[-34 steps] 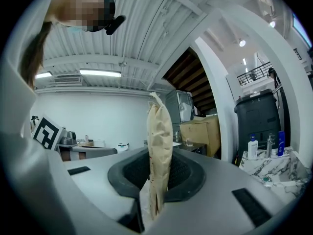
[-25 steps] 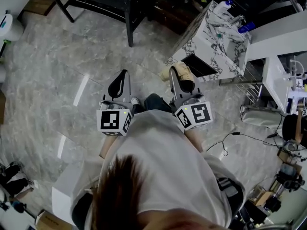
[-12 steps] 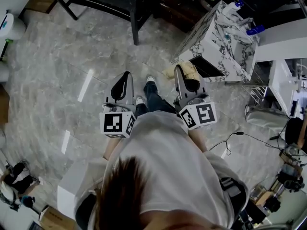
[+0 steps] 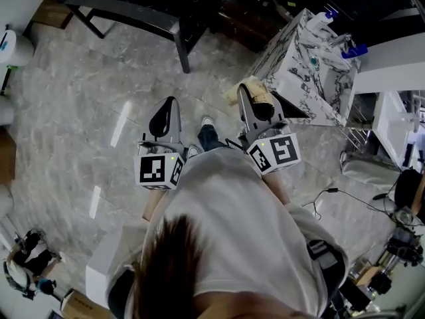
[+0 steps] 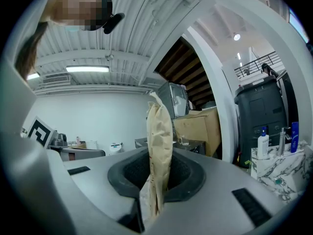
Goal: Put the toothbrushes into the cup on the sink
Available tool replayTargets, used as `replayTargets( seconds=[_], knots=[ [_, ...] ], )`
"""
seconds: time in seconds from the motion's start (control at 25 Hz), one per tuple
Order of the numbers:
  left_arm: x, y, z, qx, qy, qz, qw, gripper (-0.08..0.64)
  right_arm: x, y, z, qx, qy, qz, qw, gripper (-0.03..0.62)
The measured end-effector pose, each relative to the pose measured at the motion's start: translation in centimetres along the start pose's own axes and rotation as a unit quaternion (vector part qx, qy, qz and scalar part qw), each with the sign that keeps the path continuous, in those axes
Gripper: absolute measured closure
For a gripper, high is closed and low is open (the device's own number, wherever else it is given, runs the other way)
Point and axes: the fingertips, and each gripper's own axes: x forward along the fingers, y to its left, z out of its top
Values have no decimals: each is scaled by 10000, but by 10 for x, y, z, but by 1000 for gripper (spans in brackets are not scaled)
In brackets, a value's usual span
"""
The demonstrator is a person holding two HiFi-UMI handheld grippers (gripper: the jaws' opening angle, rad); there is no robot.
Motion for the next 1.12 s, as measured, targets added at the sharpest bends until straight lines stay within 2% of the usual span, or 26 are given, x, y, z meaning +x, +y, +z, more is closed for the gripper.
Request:
replayTargets(
  seconds=[0.2,0.56,0.76,1.12],
  knots=[
    [41,-1,8,-62,-76,-75,9999,545,25,-30,6,9,-31,54,10000,540],
    [98,-16,15,48,-144,-180,9997,543,44,-77,4,126,-56,76,9999,540],
    [115,-27,15,94,-172,-180,9996,545,45,-97,-2,203,-28,90,9997,540],
    [131,-35,16,129,-104,-189,9997,545,41,-124,-6,373,36,-140,9992,540]
  ],
)
